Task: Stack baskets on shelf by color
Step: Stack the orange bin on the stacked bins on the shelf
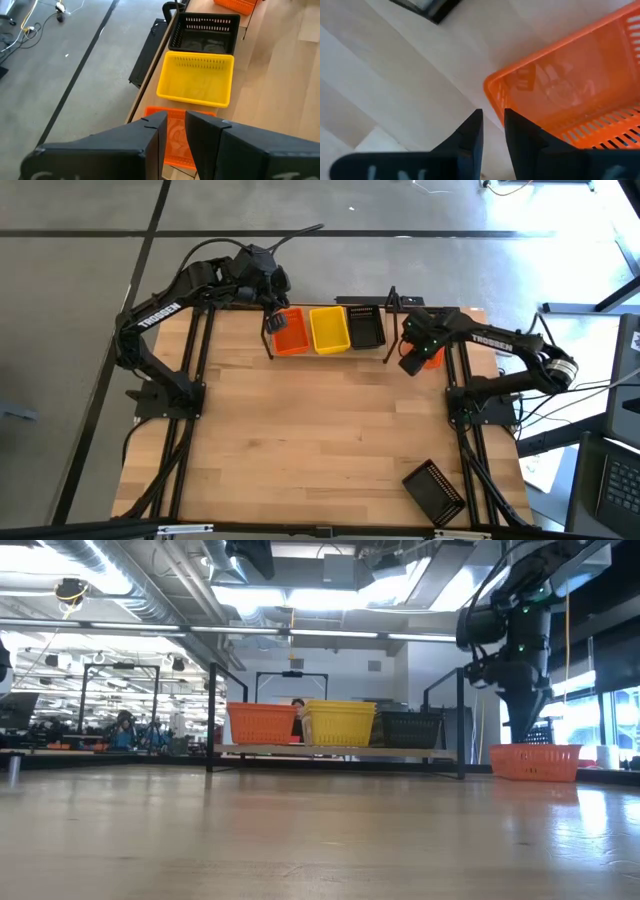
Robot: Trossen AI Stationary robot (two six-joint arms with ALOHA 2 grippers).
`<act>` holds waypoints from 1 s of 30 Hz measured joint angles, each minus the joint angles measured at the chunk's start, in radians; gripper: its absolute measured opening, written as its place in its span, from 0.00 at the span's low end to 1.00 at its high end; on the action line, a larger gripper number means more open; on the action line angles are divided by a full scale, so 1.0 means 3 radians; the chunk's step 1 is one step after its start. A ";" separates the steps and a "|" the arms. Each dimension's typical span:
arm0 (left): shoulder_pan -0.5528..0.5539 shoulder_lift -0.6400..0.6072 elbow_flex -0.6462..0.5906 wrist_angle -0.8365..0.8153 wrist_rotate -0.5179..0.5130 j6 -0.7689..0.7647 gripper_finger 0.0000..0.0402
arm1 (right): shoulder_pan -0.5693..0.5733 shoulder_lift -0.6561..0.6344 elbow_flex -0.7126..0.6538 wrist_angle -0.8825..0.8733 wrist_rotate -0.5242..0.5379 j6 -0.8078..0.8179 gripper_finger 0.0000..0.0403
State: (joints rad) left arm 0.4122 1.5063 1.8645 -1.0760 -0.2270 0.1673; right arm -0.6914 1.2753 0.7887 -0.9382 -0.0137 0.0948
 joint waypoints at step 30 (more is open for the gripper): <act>0.0000 0.0001 0.0000 -0.0003 0.0000 0.0001 0.15 | 0.0335 0.0602 0.0078 0.0016 -0.0244 0.0215 0.01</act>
State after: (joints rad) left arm 0.4122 1.5066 1.8645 -1.0767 -0.2271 0.1677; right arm -0.5909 1.4559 0.8120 -0.9335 -0.0868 0.1593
